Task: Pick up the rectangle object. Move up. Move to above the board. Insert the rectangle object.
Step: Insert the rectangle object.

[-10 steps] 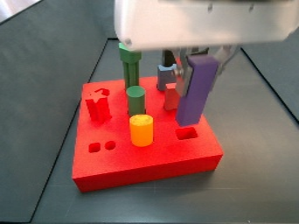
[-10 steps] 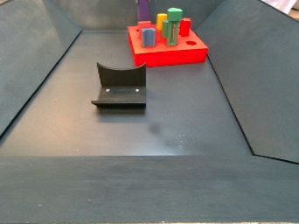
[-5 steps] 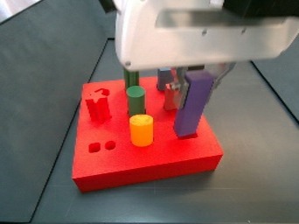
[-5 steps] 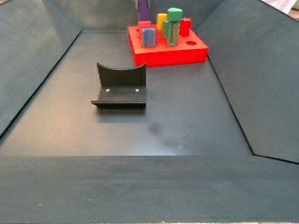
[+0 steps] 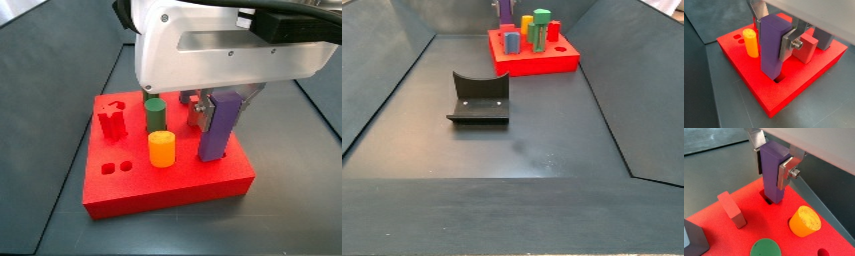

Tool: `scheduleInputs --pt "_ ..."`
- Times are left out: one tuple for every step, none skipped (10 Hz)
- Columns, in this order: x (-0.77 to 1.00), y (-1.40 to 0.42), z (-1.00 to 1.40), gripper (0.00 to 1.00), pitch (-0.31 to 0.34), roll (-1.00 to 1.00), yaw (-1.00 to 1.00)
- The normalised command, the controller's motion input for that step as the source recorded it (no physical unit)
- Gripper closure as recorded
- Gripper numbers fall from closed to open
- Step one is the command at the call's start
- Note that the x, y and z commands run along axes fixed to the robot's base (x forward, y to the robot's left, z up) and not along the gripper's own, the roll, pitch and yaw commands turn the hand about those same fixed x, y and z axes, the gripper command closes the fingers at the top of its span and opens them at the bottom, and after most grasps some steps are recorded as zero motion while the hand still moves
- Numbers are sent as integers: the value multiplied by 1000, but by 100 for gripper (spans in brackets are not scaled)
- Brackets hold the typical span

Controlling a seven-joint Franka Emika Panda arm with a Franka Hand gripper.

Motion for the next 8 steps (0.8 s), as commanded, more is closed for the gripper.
scheduleInputs --pt "103 0 -63 100 0 19 0" --pt "180 0 -109 100 -44 47 -57" --pt "231 0 -111 100 -16 47 -11" --pt "189 0 -117 100 -24 40 0" --pt "0 0 -111 100 -36 33 -11" --pt "0 20 -120 100 -9 41 0" --pt "-66 57 -91 100 -10 33 0" --pt "-57 83 -97 100 0 33 -26"
